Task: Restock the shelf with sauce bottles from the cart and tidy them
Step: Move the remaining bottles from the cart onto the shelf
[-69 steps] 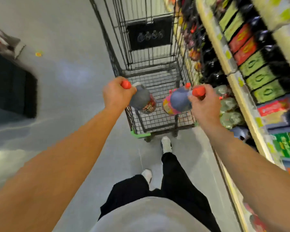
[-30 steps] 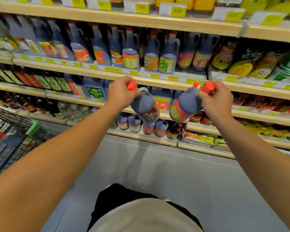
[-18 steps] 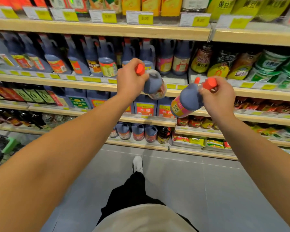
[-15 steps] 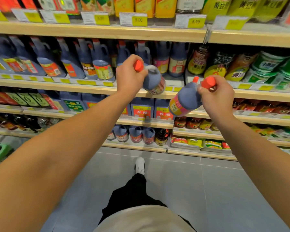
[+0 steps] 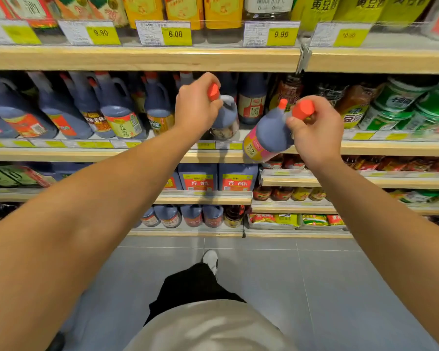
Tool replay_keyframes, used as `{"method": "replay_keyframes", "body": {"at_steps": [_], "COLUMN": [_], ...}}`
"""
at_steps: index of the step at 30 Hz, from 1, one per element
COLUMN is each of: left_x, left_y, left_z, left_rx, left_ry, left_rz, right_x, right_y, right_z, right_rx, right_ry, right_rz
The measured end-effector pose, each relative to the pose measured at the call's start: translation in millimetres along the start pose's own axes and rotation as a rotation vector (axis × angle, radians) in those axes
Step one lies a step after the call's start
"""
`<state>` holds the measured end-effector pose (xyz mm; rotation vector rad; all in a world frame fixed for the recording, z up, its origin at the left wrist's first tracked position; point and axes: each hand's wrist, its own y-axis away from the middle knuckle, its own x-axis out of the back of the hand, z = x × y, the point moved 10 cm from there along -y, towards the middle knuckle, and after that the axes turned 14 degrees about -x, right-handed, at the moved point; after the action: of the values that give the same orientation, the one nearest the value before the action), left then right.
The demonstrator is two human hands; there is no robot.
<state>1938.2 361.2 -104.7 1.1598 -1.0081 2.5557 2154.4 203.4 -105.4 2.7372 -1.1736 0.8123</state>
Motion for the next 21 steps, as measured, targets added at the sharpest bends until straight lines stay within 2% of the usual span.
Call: {"method": "replay_keyframes", "body": {"at_steps": [10, 16, 21], "left_x": [-20, -18, -13], "left_y": [-4, -7, -5], "left_z": [-13, -20, -43], "left_rx": [-0.054, -0.092, -0.041], "left_ry": [-0.072, -0.147, -0.153], "left_rz": [-0.112, -0.118, -0.109], "right_x": [-19, -43, -67], "right_y": [-10, -16, -27], "right_z": [-22, -26, -29], "right_rx": [0.124, 0.196, 0.223], "right_ry": [-0.013, 0.043, 0.064], "right_rz": [0.017, -0.040, -0.091]}}
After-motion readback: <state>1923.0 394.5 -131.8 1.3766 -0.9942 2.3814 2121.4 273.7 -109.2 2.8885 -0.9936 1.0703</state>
